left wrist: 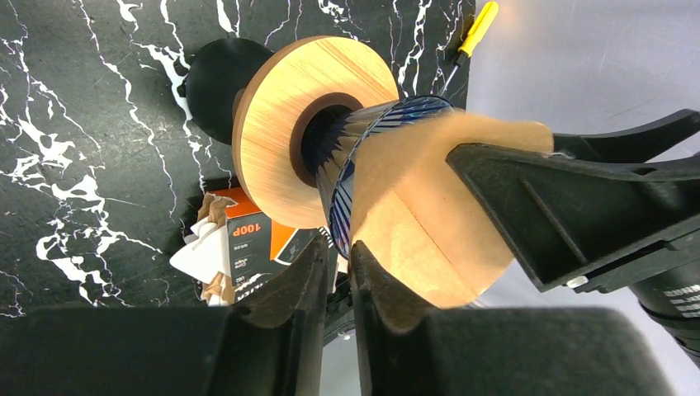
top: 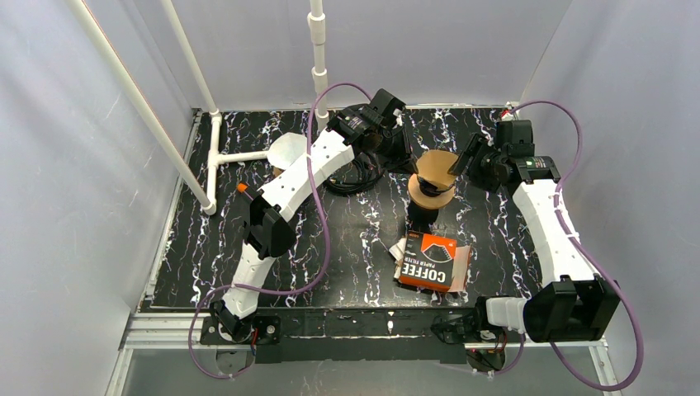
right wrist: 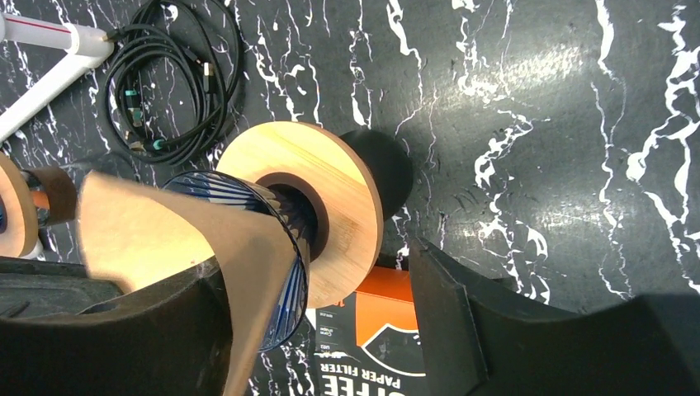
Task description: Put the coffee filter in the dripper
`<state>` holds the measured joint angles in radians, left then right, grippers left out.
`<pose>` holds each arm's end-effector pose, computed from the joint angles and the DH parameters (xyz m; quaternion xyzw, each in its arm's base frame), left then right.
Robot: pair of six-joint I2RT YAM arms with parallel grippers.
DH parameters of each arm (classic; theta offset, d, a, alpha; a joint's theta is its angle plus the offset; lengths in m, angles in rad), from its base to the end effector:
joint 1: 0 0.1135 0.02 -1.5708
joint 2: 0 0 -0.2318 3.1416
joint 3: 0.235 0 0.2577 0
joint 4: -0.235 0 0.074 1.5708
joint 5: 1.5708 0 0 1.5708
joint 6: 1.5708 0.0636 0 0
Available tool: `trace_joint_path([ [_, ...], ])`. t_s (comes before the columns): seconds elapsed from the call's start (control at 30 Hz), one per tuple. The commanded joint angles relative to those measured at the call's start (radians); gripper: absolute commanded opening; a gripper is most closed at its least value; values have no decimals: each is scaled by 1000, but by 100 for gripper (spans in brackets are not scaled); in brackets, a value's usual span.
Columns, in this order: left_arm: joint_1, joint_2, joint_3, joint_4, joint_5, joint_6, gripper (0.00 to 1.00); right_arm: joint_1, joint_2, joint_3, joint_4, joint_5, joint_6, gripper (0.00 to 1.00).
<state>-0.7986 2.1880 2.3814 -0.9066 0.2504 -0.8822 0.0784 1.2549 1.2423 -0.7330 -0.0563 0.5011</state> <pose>0.3314 -0.3628 0.3209 0.0142 0.9037 -0.3831 0.1906 0.2992 0.0271 0.2974 0.1811 0.8977 0.1392 0.3768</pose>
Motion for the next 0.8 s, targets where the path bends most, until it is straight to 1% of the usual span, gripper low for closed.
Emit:
trace_joint_path([
  [0.0,-2,-19,8,-35,-3,6,19,-6,-26,-31,31,-40,36,74],
  [0.13,-1,-15,3,-41,-14,9,27,-6,-33,-63,45,-61,58,73],
  [0.27,-1,-10,2,-59,-24,15,31,-7,-38,-83,50,-65,67,73],
  [0.77,-1,-1,-9,-86,-57,37,41,-8,-36,-163,114,-105,106,72],
])
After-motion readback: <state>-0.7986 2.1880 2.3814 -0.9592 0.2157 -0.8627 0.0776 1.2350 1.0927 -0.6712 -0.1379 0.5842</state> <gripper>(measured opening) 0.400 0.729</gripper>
